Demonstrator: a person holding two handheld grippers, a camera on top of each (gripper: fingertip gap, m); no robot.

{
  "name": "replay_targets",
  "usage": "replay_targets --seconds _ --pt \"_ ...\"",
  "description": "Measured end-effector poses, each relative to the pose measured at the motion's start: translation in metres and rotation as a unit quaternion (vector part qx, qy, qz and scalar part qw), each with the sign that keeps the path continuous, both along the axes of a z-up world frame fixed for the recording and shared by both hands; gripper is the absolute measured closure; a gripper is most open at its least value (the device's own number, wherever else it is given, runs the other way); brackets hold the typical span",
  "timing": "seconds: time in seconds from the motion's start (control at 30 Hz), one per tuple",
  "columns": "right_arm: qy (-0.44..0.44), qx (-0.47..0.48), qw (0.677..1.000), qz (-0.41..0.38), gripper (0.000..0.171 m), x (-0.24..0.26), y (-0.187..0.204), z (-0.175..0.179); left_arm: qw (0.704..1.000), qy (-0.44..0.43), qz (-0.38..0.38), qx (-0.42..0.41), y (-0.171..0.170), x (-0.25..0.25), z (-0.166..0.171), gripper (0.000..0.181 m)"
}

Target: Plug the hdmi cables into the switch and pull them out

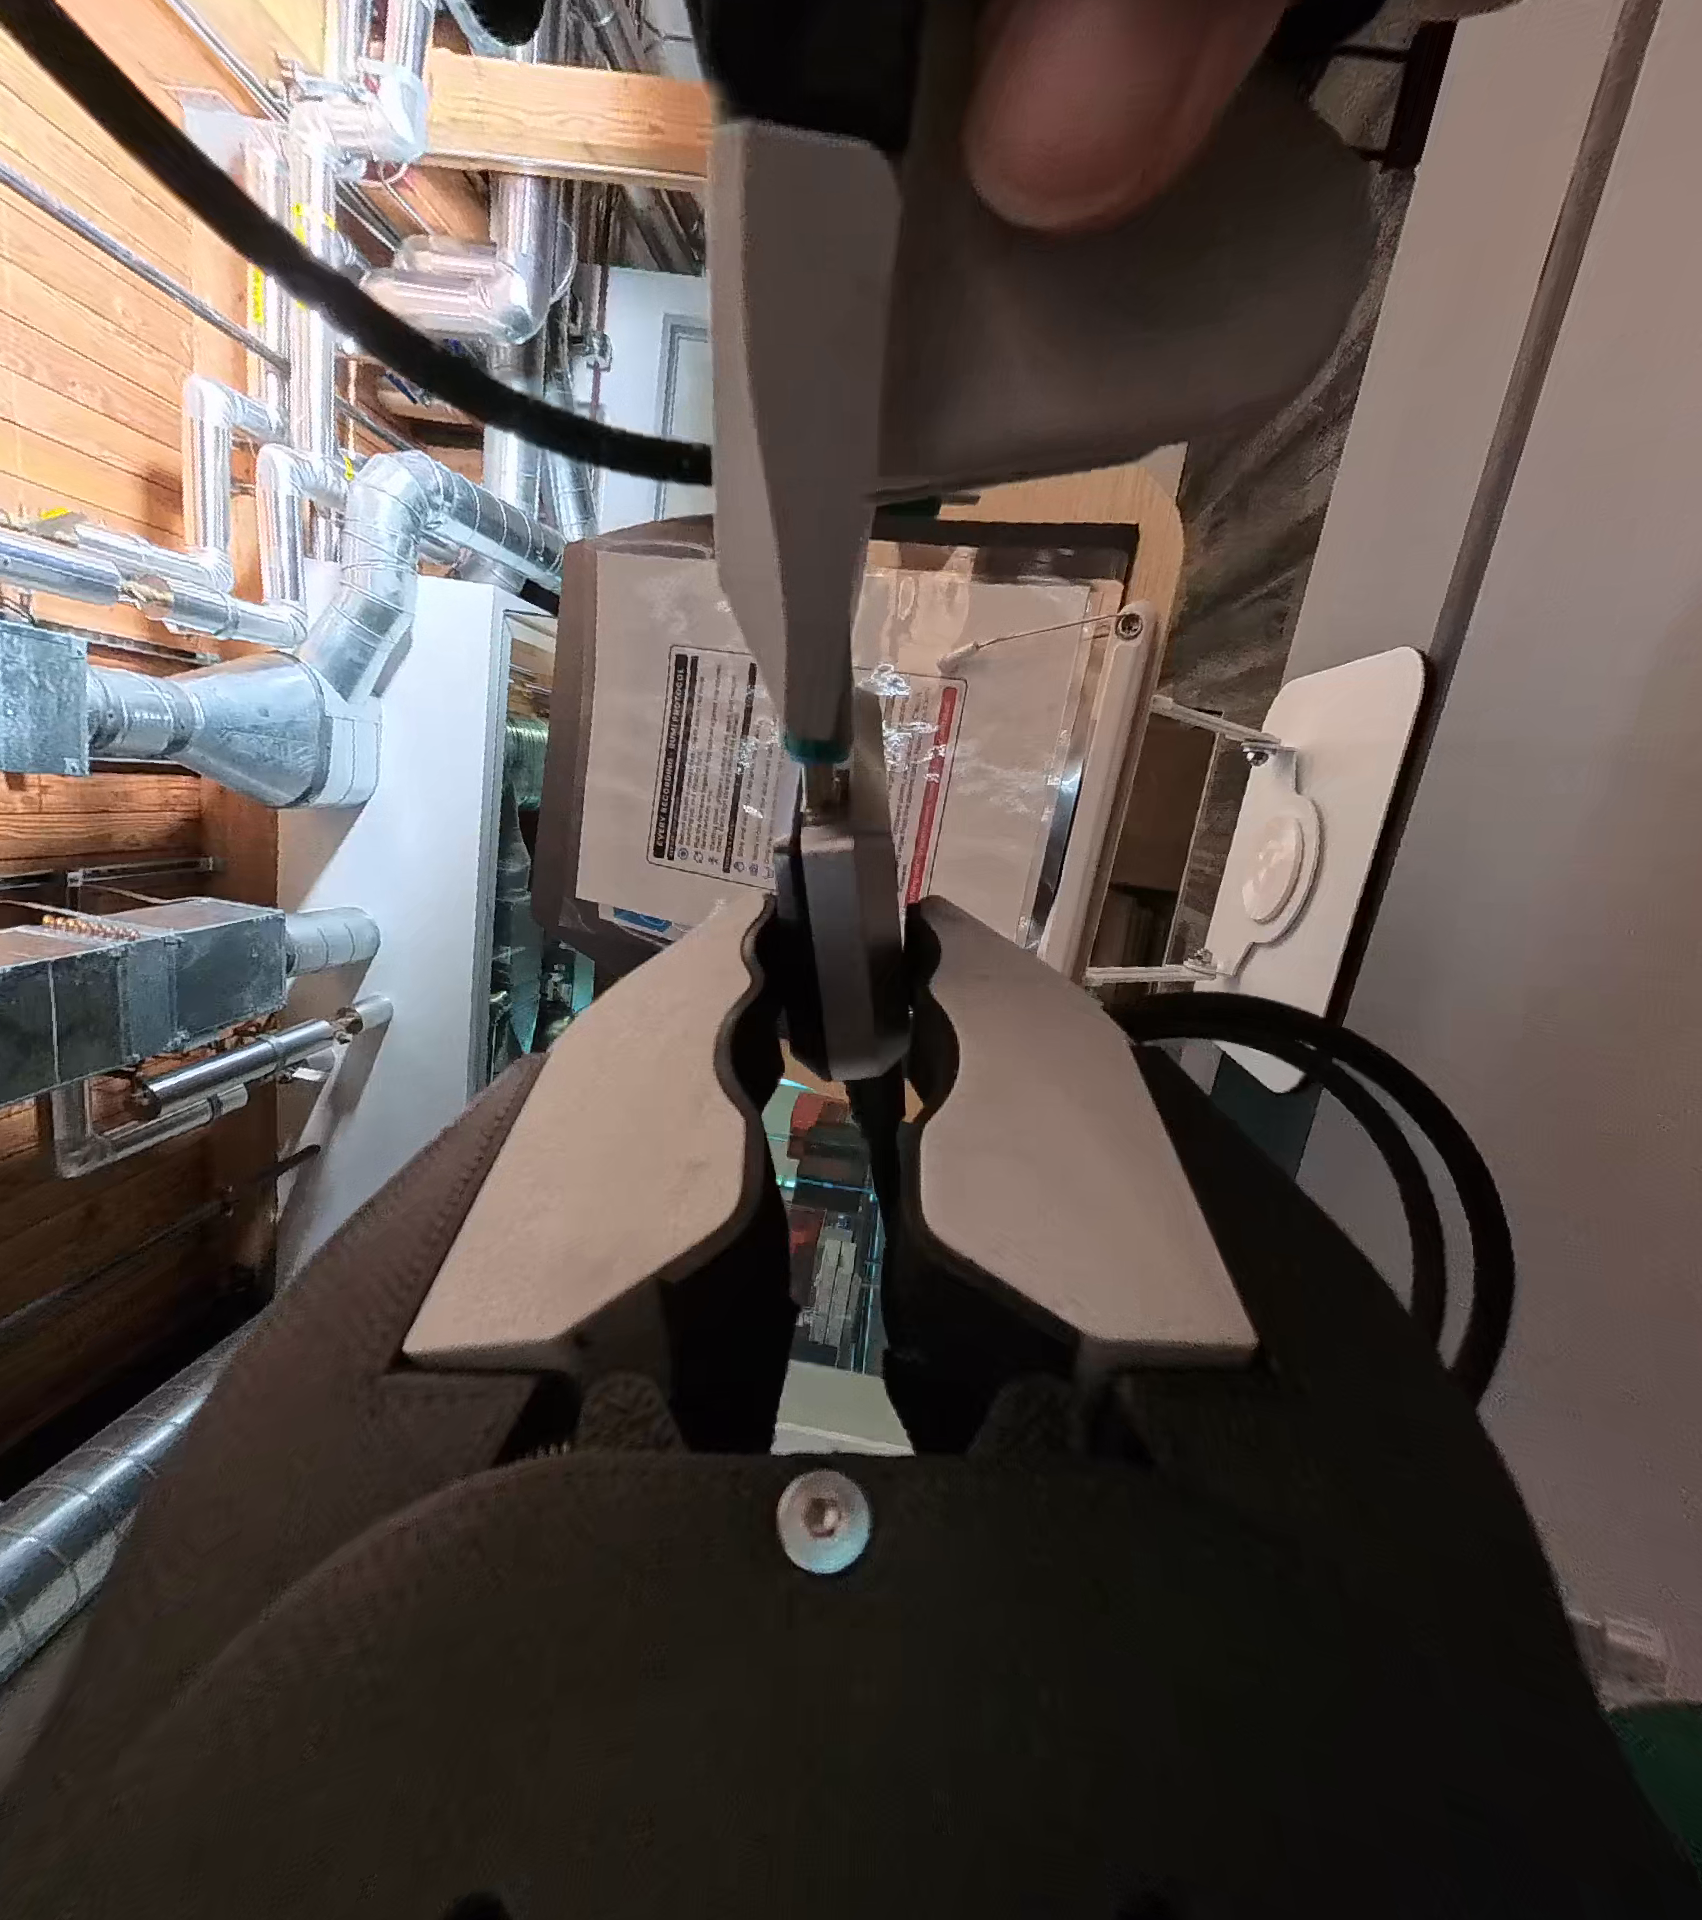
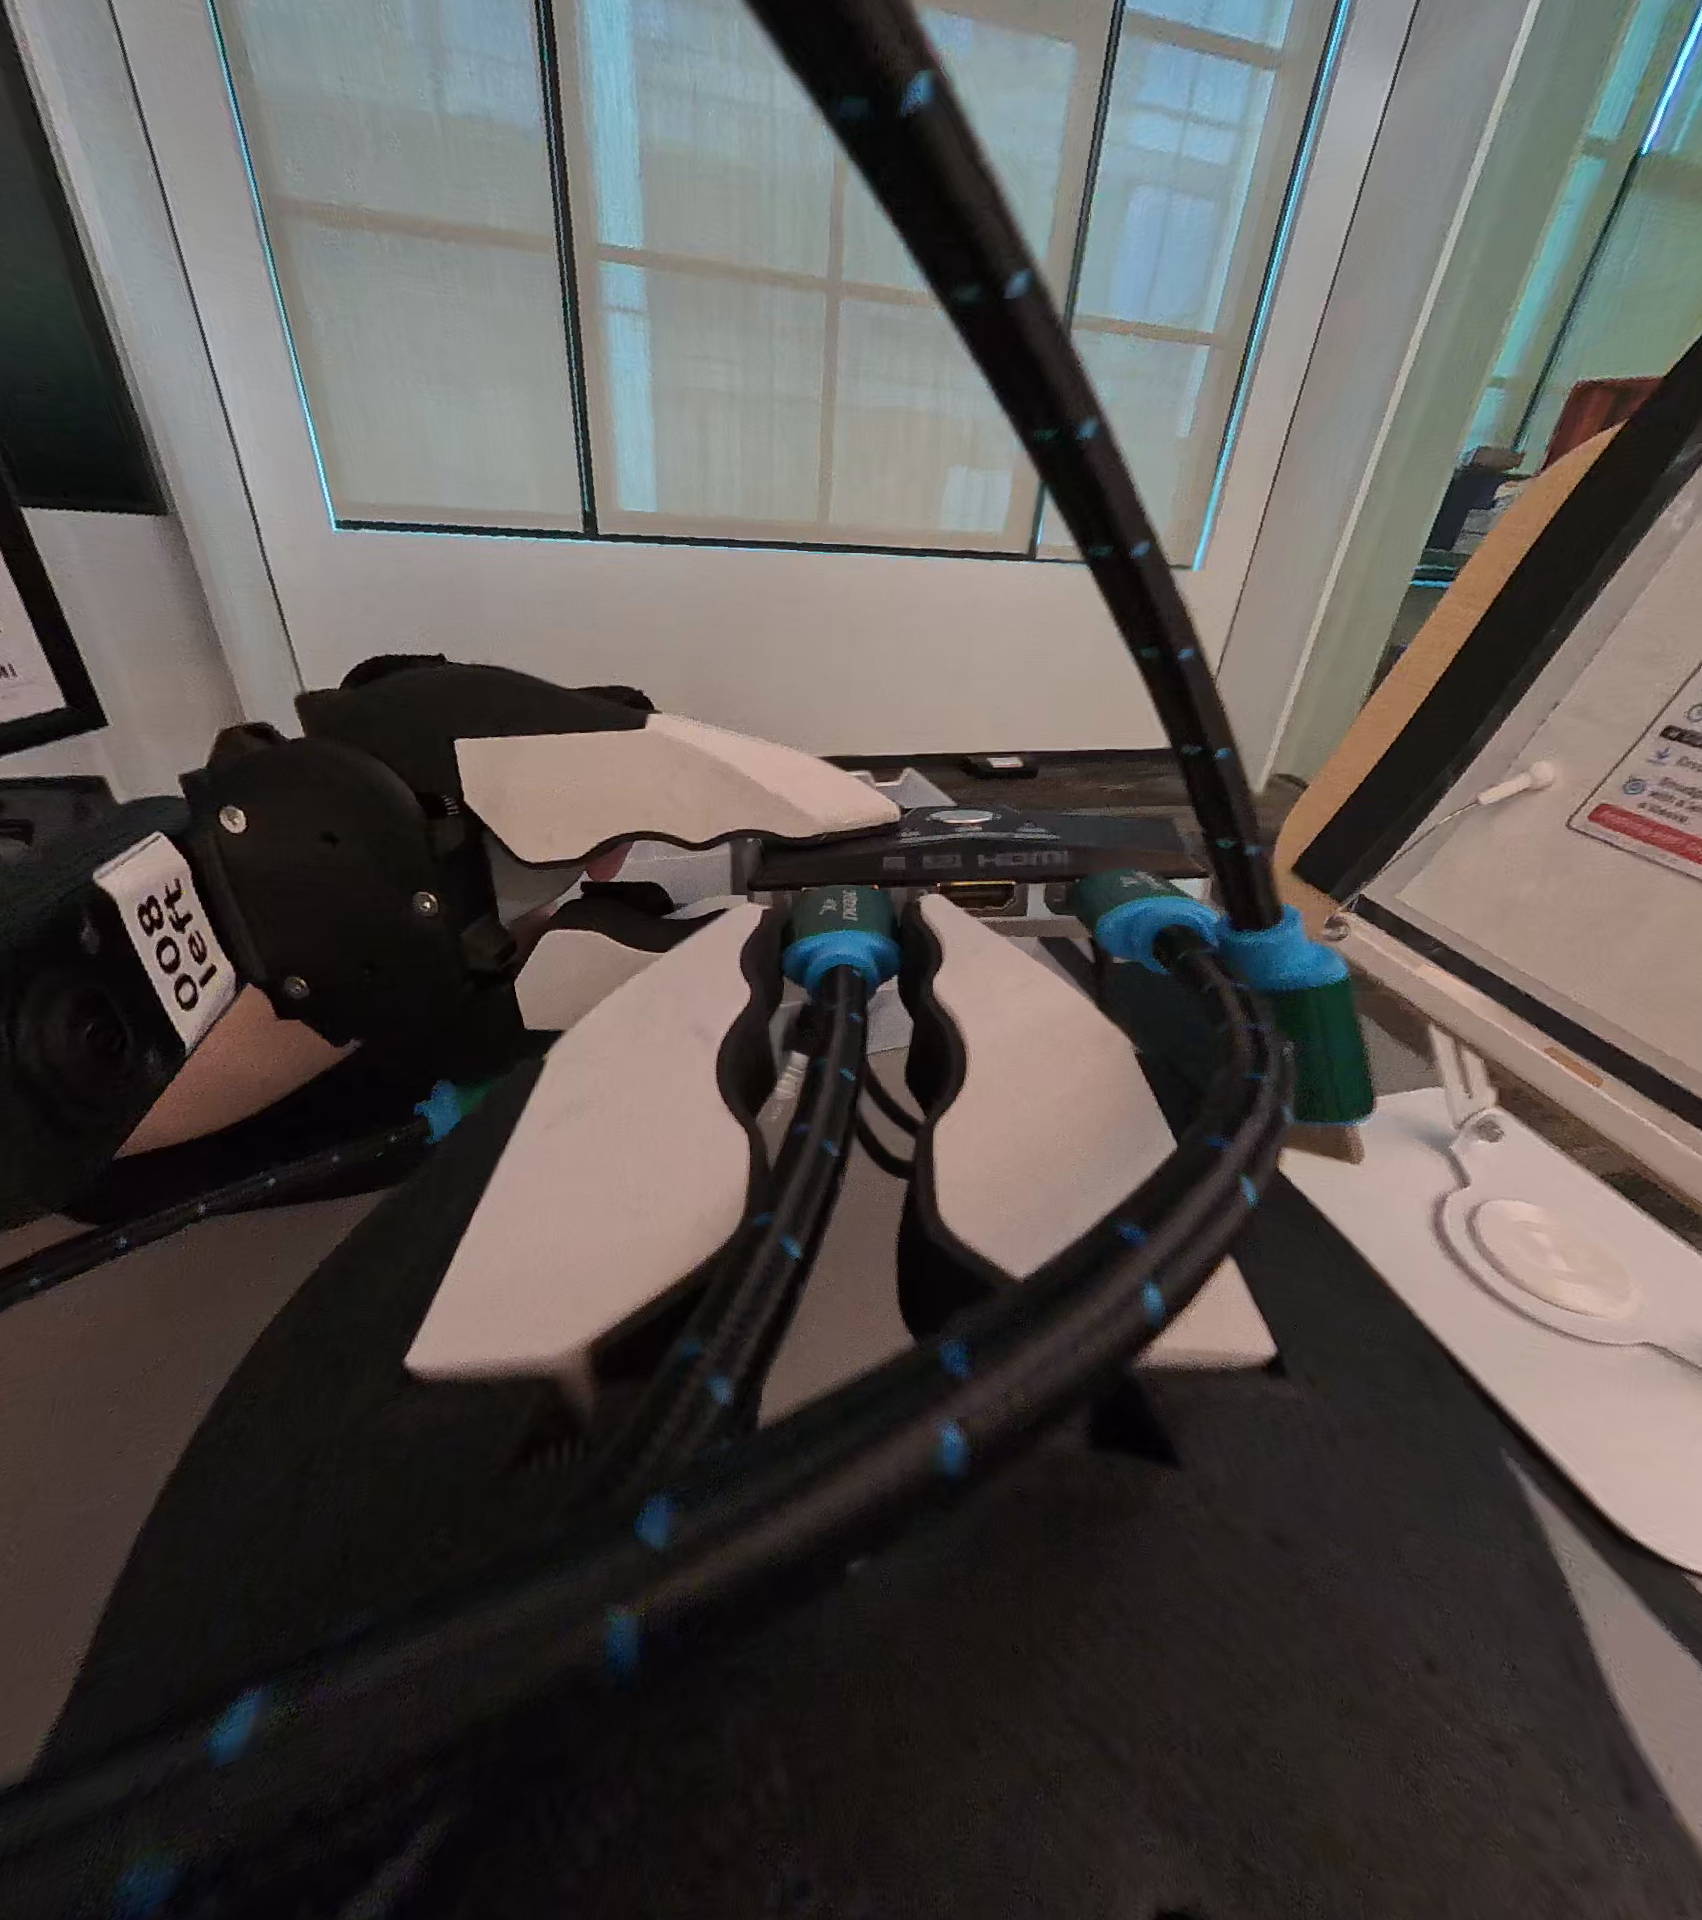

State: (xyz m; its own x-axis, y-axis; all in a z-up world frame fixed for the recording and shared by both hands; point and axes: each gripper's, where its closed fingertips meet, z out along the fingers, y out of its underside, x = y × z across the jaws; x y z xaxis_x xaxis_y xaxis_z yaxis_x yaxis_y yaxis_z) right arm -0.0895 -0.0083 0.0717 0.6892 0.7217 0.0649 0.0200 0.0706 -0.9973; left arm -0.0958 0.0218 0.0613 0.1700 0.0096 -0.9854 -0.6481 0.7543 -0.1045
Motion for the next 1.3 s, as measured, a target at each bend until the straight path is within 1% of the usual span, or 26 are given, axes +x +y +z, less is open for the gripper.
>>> replay_targets --seconds 0.07,0.17,0.23,0.4,0.47,0.53,0.6,0.63,0.7,0.83,0.93,0.97,1.03,1.1,1.17,1.23,1.3 --pt "0.008 -0.009 1.0 0.0 0.149 -0.001 0.001 0.0 1.0 -0.001 0.001 0.001 0.001 -0.001 0.0 0.161" --pt "-0.006 -0.009 1.0 -0.025 0.149 -0.003 0.004 -0.002 1.0 0.002 0.008 0.001 0.003 -0.001 -0.002 0.161" --pt "-0.032 -0.009 0.998 -0.047 0.149 -0.004 0.008 -0.008 1.0 0.012 0.017 -0.001 0.005 0.0 -0.007 0.161" --pt "-0.041 -0.022 0.997 -0.06 0.149 0.003 0.015 -0.014 0.999 0.013 -0.003 -0.038 0.012 0.008 -0.018 0.16" --pt "-0.034 -0.014 0.998 -0.058 0.149 0.004 0.015 -0.013 0.999 0.0 -0.016 -0.028 0.013 0.009 -0.016 0.159" --pt "-0.024 0.007 0.998 -0.057 0.149 0.002 0.013 -0.006 0.999 -0.029 -0.019 0.004 0.011 0.007 -0.009 0.159" --pt "-0.023 0.021 0.998 -0.059 0.149 0.0 0.01 -0.002 0.999 -0.036 -0.001 0.026 0.014 0.003 -0.005 0.158" --pt "-0.028 0.026 0.997 -0.06 0.149 -0.001 0.009 0.0 0.999 -0.038 0.018 0.017 0.019 0.001 -0.004 0.156" --pt "-0.026 0.025 0.998 -0.055 0.15 0.001 0.006 0.003 0.998 -0.052 0.035 -0.021 0.028 -0.005 -0.002 0.139" --pt "-0.008 0.032 0.999 -0.013 0.149 0.004 -0.003 0.01 0.988 -0.075 0.016 -0.133 0.036 -0.01 -0.006 0.128" --pt "-0.034 0.045 0.998 0.019 0.149 0.003 -0.012 0.012 0.972 -0.073 -0.027 -0.22 0.033 -0.003 -0.021 0.129" --pt "-0.043 0.05 0.997 0.037 0.149 0.001 -0.017 0.011 0.965 -0.066 -0.04 -0.249 0.03 0.001 -0.029 0.136" --pt "-0.064 0.065 0.992 0.088 0.149 -0.006 -0.031 0.01 0.956 -0.059 -0.055 -0.282 0.028 0.007 -0.04 0.142" --pt "-0.085 0.067 0.988 0.111 0.149 -0.008 -0.038 0.007 0.939 -0.056 -0.103 -0.323 0.017 0.015 -0.048 0.154" --pt "-0.103 0.069 0.984 0.127 0.149 -0.006 -0.044 0.004 0.919 -0.055 -0.142 -0.363 0.006 0.02 -0.053 0.156" --pt "-0.106 0.07 0.981 0.148 0.149 -0.003 -0.051 0.004 0.91 -0.033 -0.172 -0.375 -0.006 0.02 -0.053 0.157" --pt "-0.097 0.074 0.979 0.165 0.149 0.003 -0.059 0.009 0.909 -0.029 -0.201 -0.363 -0.018 0.018 -0.043 0.158"
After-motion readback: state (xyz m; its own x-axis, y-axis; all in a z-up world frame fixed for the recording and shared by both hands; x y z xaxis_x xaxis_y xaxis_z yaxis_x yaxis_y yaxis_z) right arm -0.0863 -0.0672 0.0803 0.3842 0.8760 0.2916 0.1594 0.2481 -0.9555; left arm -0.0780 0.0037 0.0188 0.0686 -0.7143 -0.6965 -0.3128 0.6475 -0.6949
